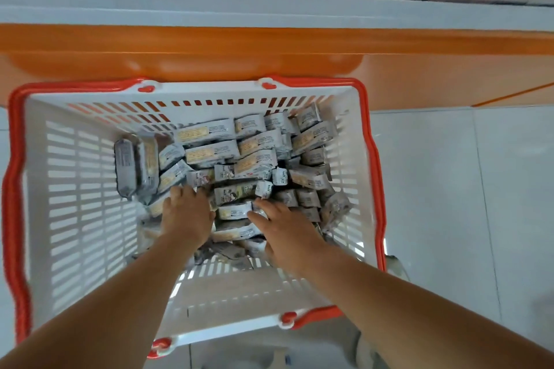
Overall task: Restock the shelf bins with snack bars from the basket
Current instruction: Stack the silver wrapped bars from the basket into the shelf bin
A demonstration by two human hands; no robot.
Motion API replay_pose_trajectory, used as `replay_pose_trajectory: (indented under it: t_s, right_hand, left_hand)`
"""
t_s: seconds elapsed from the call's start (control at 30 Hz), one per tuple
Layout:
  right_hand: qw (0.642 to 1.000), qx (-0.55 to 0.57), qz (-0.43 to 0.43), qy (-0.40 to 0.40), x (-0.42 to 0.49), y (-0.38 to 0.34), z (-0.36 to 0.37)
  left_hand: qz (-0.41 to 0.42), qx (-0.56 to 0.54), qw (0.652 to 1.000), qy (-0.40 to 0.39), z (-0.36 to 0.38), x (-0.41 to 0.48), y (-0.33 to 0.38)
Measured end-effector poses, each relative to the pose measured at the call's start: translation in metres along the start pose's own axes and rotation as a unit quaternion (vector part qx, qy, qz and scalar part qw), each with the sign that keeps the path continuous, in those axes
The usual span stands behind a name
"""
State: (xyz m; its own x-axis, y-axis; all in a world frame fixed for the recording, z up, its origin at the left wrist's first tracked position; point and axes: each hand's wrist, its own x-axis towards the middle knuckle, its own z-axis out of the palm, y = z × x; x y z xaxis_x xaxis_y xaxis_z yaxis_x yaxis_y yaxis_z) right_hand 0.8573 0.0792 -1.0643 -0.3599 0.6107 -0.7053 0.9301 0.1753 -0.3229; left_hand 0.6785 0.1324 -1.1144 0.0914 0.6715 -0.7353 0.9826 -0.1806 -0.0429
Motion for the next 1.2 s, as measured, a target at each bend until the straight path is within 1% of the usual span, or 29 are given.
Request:
replay_pose_trajectory:
  t_s: [0.07,0.13,0.23,0.33,0.4,0.47,0.57,0.63,0.7,0.77,0.87,1.0,1.07,1.13,1.17,1.2]
  right_hand:
    - [1.0,-0.006,0.002,0.009,0.001,-0.003,-0.001]
    - [1.0,-0.008,0.006,0.006,0.001,-0.007,-0.002]
    - [1.0,-0.017,0.011,-0.003,0.002,-0.01,-0.005]
    - [0.999,-0.018,0.026,-0.01,-0.001,-0.014,-0.011]
    - [0.999,-0.012,0.032,-0.013,-0.007,-0.021,-0.021]
    - [1.0,0.0,0.029,0.0,-0.015,-0.033,-0.037]
    - [0.997,0.038,-0.004,0.066,-0.023,-0.061,-0.073]
    - [0.99,0.07,-0.041,0.114,-0.028,-0.086,-0.104]
    - [0.979,0.096,-0.072,0.166,-0.031,-0.113,-0.137]
    - [0.96,0.135,-0.084,0.231,-0.035,-0.141,-0.167]
    - [0.925,0.19,-0.115,0.309,-0.043,-0.179,-0.207]
    - [0.884,0.204,-0.171,0.384,-0.055,-0.218,-0.258]
    - [0.867,0.206,-0.193,0.41,-0.056,-0.228,-0.285]
    - [0.86,0.202,-0.195,0.427,-0.051,-0.233,-0.313]
    - [0.858,0.195,-0.188,0.436,-0.046,-0.233,-0.324]
    - [0.86,0.183,-0.174,0.444,-0.039,-0.233,-0.335]
  left_hand:
    - [-0.001,-0.012,1.0,0.003,0.0,0.001,-0.001]
    - [0.0,-0.058,0.998,0.007,0.0,0.0,0.0]
    - [-0.013,-0.185,0.982,0.026,-0.003,-0.008,-0.003]
    - [-0.055,-0.302,0.951,0.023,-0.015,-0.022,-0.014]
    - [-0.083,-0.392,0.916,0.017,-0.027,-0.034,-0.028]
    - [-0.09,-0.459,0.884,0.01,-0.042,-0.05,-0.047]
    - [-0.079,-0.564,0.822,0.023,-0.074,-0.081,-0.078]
    - [-0.066,-0.63,0.773,0.043,-0.104,-0.103,-0.097]
    - [-0.044,-0.675,0.734,0.054,-0.135,-0.124,-0.115]
    - [-0.013,-0.703,0.709,0.058,-0.164,-0.145,-0.134]
    - [0.024,-0.719,0.691,0.07,-0.201,-0.178,-0.159]
    - [0.069,-0.702,0.693,0.151,-0.243,-0.217,-0.185]
    - [0.075,-0.701,0.683,0.191,-0.267,-0.228,-0.193]
    - [0.075,-0.706,0.667,0.229,-0.292,-0.228,-0.196]
    - [0.071,-0.7,0.665,0.251,-0.304,-0.224,-0.197]
    - [0.061,-0.688,0.671,0.268,-0.316,-0.216,-0.198]
